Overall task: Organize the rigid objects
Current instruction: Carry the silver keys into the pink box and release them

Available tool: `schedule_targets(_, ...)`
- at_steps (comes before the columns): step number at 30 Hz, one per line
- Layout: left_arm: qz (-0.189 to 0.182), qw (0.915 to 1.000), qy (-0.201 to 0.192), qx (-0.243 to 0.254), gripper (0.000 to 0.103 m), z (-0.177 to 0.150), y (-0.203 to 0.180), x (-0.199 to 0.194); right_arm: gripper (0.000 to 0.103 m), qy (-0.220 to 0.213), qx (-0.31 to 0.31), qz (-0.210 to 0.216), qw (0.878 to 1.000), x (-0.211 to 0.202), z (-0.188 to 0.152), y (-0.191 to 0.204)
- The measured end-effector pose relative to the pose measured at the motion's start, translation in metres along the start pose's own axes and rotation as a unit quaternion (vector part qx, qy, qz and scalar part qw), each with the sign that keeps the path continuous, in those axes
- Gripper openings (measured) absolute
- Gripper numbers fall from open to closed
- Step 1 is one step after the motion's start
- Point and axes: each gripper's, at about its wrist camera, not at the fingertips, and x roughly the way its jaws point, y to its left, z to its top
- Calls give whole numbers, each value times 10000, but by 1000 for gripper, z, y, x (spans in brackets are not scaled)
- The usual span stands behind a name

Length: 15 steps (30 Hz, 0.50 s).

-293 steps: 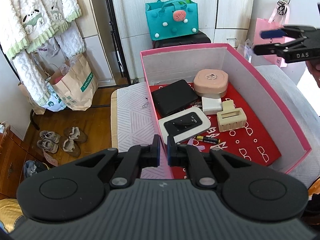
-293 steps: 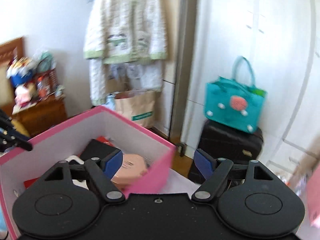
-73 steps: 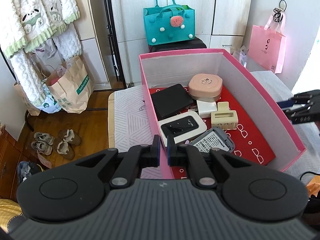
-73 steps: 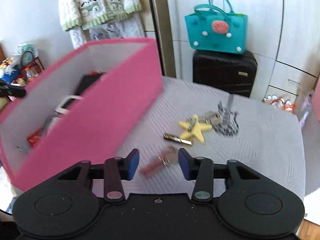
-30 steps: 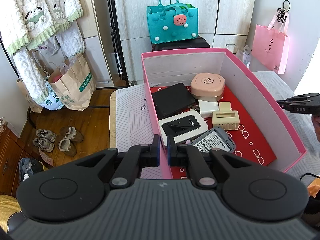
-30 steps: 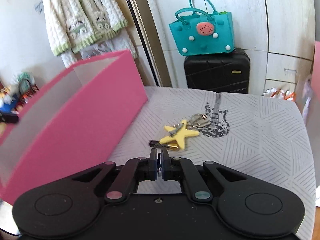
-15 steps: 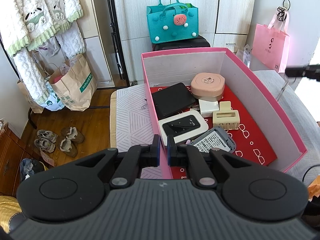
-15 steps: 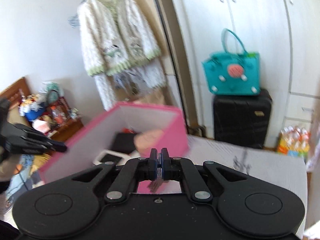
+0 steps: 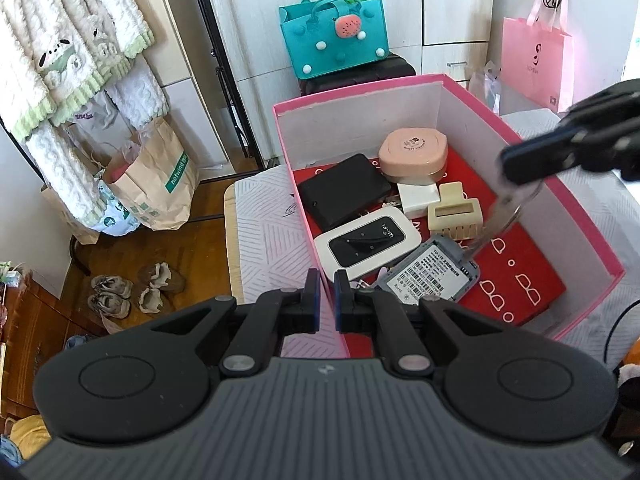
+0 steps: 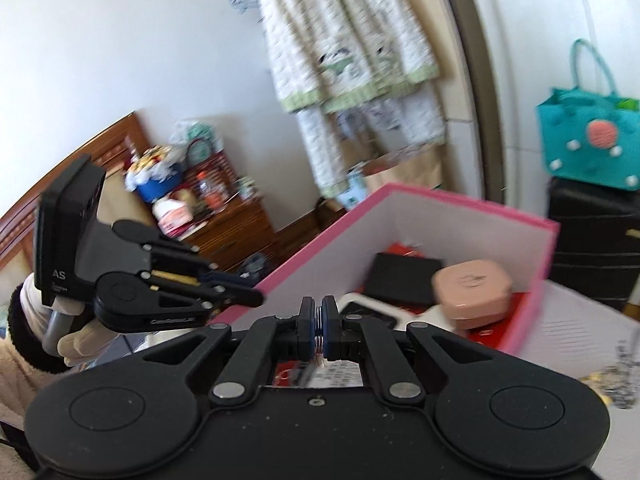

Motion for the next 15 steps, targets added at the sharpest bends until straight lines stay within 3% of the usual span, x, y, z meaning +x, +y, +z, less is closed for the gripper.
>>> schedule_targets(8,169,9995,-11,281,6,-1,-10,-1,6,266,-33,-71,9996,38,-4,3)
schedule_targets(15,172,9994,-10,299,6,0,-10,-2,10,-102,247,-162,9995,14,-1,-7)
